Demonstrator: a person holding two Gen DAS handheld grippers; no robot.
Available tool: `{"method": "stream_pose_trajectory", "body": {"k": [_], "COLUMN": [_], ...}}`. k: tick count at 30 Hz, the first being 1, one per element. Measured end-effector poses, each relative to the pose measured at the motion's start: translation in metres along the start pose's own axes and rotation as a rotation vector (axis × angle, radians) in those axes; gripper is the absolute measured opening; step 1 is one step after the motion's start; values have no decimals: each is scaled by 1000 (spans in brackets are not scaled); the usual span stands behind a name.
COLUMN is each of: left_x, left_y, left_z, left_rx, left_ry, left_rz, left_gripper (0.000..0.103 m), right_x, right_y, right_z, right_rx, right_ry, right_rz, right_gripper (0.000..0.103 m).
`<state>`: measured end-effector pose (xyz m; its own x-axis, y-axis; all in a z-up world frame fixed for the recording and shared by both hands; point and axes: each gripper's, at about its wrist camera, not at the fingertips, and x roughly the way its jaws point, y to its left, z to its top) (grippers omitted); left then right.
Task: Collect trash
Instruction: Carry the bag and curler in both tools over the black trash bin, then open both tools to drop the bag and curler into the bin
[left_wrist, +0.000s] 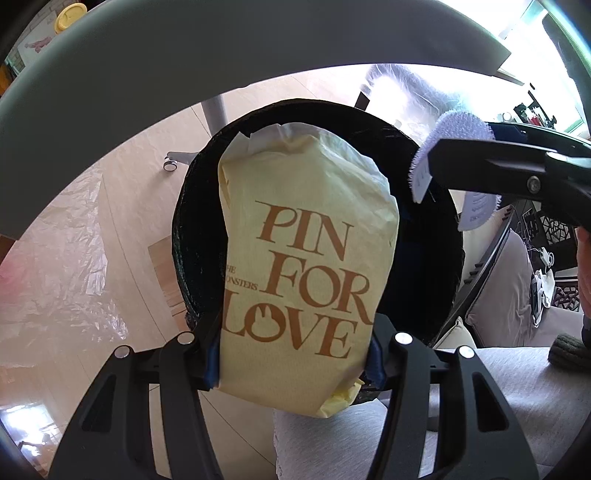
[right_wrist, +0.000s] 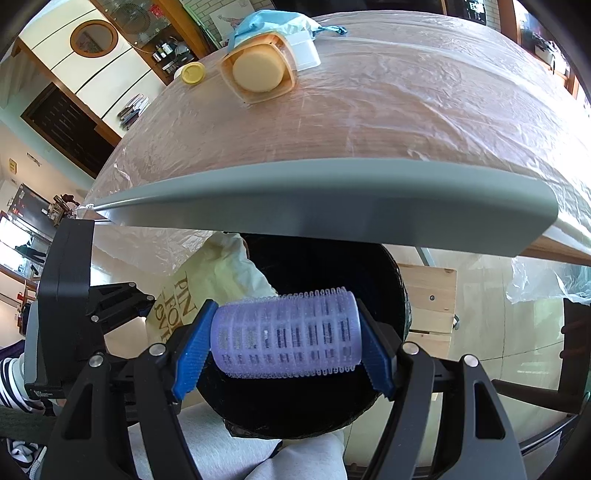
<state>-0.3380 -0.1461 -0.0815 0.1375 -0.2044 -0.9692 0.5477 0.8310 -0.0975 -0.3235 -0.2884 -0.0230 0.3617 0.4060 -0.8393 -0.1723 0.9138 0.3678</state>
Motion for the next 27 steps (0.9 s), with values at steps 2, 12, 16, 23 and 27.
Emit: {"method": "stream_pose_trajectory", "body": {"k": [2, 12, 16, 23, 27], "left_x": [-1, -3, -5, -16, -18], "left_y": [-1, -3, -2, 5, 6], "left_z": [1, 2, 3, 6, 6], "left_rx": [-1, 0, 5, -35, -36], "left_ry": [-4, -14, -23, -70, -72], "left_rz": [0, 4, 5, -25, -28], "left_gripper": [58, 58, 58, 81, 84], "right_x": [0, -4, -6, -11, -16], "right_y": [0, -6, -8, -16, -28], "right_z": [1, 1, 1, -1, 0], "right_rx": [-1, 16, 22, 70, 102], "right_ry": [0, -11, -15, -30, -30], "right_rz": [-1, -9, -10, -27, -26], "right_gripper": [70, 70, 70, 88, 88]}}
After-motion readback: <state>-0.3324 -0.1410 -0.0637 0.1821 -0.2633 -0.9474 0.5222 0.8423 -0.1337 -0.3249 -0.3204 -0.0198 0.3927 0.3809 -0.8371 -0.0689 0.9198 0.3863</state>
